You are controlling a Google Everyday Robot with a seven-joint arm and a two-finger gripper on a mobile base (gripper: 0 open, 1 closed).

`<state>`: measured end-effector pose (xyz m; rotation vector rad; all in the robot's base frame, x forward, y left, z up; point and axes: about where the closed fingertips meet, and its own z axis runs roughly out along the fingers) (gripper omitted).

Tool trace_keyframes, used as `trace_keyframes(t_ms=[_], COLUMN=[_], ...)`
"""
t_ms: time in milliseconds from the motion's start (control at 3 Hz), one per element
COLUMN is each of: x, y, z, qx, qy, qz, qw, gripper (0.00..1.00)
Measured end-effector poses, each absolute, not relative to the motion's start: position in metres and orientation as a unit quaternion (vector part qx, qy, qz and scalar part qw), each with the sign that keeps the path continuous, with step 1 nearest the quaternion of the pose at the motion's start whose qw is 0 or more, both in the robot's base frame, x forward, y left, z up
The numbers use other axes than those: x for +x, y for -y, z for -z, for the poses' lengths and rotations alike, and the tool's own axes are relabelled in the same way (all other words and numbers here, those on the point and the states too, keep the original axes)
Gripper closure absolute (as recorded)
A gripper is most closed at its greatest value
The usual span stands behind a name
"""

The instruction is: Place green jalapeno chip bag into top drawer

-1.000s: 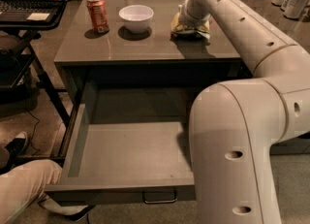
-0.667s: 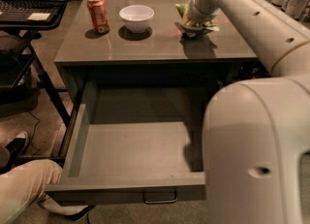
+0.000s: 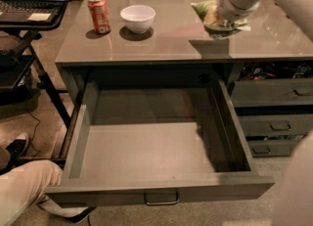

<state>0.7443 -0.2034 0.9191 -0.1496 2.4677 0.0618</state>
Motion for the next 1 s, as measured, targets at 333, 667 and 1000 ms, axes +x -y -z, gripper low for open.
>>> trace_keyframes(t_ms=[333,667,1000], x=[0.686,0.629,0.573], y=[0.212,0.196,0.162], z=[-0.941,-0.932,-0.899], qx=[-0.108,-0.173,-0.253], qy=[-0.946,-0.950,-0.933], qz=[-0.045,-0.102,-0.193], qw=[0.302,0.240,0.165], gripper=[1.00,1.00,1.00])
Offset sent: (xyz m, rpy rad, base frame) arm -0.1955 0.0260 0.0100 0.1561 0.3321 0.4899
